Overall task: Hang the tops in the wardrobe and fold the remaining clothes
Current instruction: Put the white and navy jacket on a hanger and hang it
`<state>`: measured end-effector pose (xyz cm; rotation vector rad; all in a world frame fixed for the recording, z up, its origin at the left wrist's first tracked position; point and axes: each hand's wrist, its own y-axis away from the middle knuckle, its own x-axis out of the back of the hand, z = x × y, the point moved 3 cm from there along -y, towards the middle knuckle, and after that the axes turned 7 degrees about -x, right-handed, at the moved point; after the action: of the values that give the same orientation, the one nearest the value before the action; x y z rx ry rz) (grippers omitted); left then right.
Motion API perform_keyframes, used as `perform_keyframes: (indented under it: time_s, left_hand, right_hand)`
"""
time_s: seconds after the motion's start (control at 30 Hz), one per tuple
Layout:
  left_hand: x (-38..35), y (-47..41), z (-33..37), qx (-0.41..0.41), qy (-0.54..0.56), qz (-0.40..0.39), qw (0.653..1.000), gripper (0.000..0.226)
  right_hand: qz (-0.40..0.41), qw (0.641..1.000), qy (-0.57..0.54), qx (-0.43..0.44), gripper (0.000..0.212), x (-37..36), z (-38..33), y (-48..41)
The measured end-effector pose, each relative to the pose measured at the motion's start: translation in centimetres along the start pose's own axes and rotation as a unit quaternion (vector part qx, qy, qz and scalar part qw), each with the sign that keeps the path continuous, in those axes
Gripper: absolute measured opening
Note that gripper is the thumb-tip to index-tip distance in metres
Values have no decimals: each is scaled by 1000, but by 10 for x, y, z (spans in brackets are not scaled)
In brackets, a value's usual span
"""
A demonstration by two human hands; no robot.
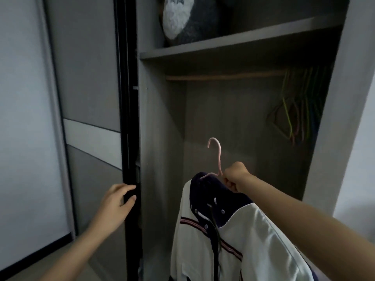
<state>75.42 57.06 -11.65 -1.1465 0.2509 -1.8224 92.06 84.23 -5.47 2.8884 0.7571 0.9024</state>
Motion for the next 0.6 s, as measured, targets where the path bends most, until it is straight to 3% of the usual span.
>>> perform_keyframes:
  time_s: [0.13, 0.27, 0.47, 0.6]
  left_hand:
    - [-6, -59, -16, -4, 8, 53, 999, 28]
    - [-14, -89, -34, -10, -22, 49, 998, 27]
    - [-25, -159, -56, -48, -79, 78, 993, 30]
    - [-24, -227, -65, -108, -125, 115, 979, 29]
  right_hand:
    - [-11, 997, -66, 26, 13, 6, -67, -57]
    - [-45, 989, -136, 42, 8, 13, -111, -86]
    - [-64, 973, -208, 81, 15, 24, -156, -125]
    - [-17, 970, -228, 82, 22, 21, -183, -151]
